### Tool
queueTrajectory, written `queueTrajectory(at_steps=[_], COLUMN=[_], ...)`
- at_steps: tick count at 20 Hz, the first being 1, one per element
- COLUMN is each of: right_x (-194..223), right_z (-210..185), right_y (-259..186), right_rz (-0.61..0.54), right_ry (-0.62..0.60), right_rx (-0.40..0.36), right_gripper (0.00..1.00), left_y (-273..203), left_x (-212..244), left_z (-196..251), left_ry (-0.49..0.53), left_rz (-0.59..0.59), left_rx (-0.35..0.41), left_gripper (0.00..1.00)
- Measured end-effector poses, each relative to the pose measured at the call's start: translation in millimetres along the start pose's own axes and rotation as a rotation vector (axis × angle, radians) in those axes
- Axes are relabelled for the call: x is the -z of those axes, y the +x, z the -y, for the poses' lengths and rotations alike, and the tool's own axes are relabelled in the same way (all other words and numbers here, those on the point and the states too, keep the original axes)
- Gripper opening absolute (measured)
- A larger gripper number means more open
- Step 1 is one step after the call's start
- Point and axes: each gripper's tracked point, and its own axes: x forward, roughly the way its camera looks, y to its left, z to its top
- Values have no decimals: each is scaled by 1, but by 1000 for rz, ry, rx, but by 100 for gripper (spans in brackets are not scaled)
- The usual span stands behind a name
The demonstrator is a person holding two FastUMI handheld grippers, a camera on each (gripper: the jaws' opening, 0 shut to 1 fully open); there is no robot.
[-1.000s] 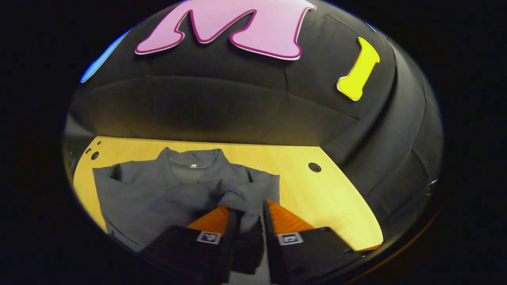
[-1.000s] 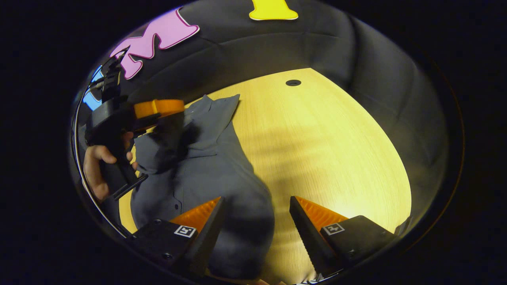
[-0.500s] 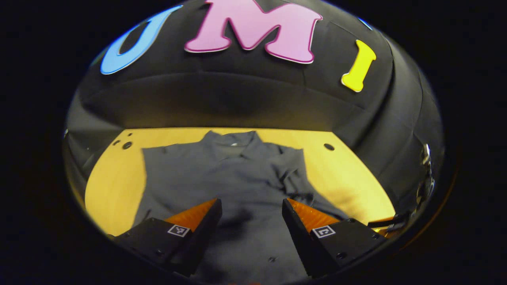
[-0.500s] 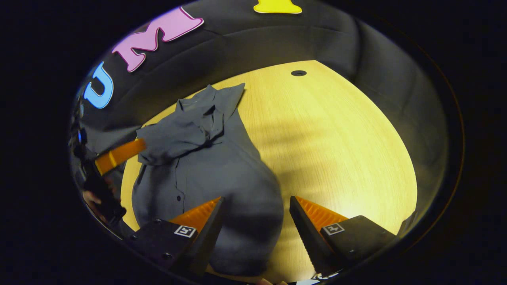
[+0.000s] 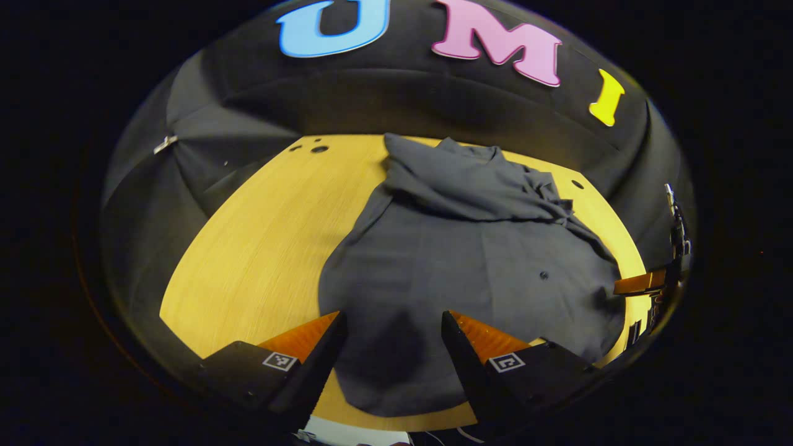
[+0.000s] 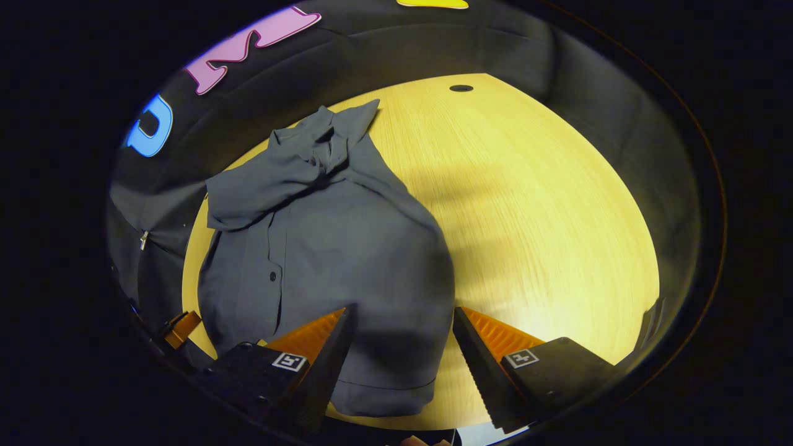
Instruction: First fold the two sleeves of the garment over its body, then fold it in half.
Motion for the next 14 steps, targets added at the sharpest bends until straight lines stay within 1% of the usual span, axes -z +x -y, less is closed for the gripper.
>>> queueTrajectory(at_steps=[3, 4, 5, 7, 8, 10, 13, 14], right_x=[19, 27, 24, 30, 34, 41, 48, 49], right_z=[-3, -3, -4, -9, -13, -20, -20, -25], right_y=[2, 1, 1, 2, 3, 5, 8, 10], right_rz=[-22, -39, -17, -28, -41, -50, -57, -58], right_ry=[18, 13, 2, -16, -29, -71, -195, -229], right_rx=[18, 27, 36, 50, 56, 80, 169, 174], right_gripper=[99, 99, 99, 99, 99, 99, 100, 100], left_y=[4, 7, 8, 13, 16, 20, 27, 27], left_x=[29, 34, 39, 42, 44, 43, 45, 46], left_z=[-23, -27, -27, -25, -24, -20, -4, -3], left_ry=[-95, -115, -127, -138, -127, -62, 21, 63], left_rz=[-55, -65, -75, -80, -84, -80, -73, -68], left_rx=[-31, -32, -29, -9, -6, -16, -4, -18], left_gripper=[96, 96, 96, 96, 96, 96, 97, 98])
